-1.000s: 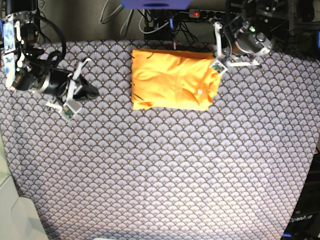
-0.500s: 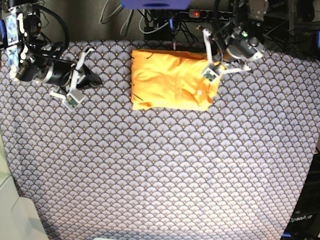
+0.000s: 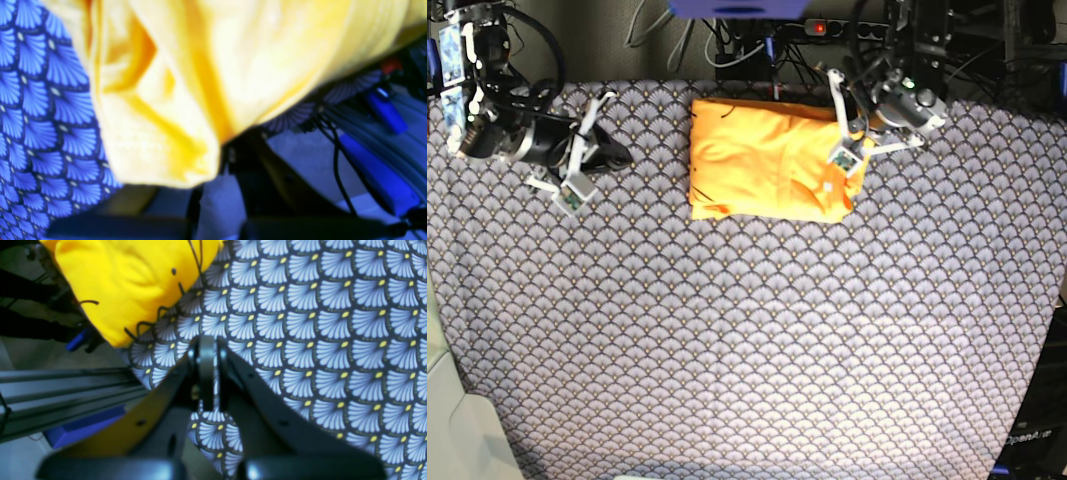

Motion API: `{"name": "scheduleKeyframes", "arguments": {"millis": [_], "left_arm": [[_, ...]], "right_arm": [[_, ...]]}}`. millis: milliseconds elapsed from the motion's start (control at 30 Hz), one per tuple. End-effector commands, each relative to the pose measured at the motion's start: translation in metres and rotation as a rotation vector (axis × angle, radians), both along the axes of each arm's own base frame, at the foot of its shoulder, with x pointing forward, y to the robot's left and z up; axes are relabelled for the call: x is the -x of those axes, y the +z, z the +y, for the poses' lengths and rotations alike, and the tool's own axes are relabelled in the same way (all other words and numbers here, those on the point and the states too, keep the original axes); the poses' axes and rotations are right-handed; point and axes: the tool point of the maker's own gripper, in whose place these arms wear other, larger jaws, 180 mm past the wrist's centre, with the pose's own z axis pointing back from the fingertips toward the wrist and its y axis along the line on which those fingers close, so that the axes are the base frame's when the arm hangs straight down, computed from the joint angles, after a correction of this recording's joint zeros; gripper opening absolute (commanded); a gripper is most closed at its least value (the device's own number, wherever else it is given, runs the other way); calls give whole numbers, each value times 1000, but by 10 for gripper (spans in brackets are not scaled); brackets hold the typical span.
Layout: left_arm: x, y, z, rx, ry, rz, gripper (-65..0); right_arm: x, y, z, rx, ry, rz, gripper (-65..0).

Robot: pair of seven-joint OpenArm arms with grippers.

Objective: Fold the T-shirt properly
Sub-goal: 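Grasp the bundle's sides with both grippers and rotate it upright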

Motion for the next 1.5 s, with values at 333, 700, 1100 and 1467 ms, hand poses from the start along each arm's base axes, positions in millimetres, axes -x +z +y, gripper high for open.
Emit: {"name": "scheduleKeyframes", "arguments": {"millis": [333,700,1100,1467], "left_arm": [[-46,21,-37,131,28,-105,-650],[-80,40,-49,166,38,-180,-650],[-95,48,61,57,316,-237,-650],[-32,11,52,18,317,-15,-650]], "right_arm": [[-5,10,5,-29,6,-35,-650],[-4,10,5,-29,6,-33,-650],[-25,21,-4,-3,8,-87,-649],[-74,5,-15,101,-8,-105,-647]]}}
